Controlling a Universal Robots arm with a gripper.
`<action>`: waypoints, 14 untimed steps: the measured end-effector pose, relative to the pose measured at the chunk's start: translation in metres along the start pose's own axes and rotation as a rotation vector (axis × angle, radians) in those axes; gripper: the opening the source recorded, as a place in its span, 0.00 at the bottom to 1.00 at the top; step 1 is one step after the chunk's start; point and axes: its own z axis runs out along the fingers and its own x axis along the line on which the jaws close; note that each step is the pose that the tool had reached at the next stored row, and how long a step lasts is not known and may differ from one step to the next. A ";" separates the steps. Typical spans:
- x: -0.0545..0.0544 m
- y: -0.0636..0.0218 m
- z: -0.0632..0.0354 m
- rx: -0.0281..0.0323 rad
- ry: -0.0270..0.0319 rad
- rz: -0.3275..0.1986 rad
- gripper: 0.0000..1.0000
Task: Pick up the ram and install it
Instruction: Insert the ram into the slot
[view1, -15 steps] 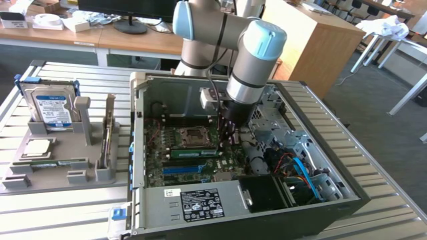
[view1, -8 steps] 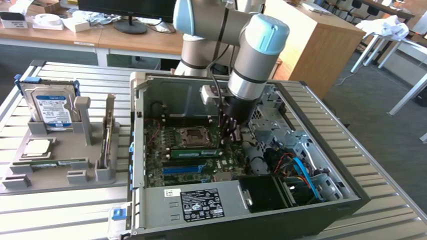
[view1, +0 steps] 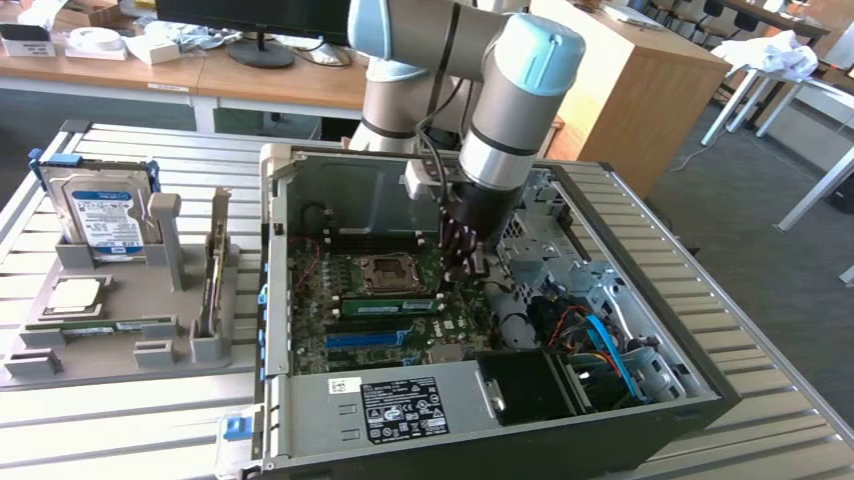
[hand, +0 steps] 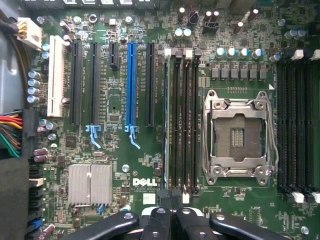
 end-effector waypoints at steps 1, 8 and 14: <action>0.000 0.0000 -0.0010 0.0000 0.0001 0.000 0.10; 0.000 0.0001 -0.0036 0.0000 0.0000 0.000 0.10; 0.000 0.0068 -0.0033 0.0000 0.0001 0.000 0.10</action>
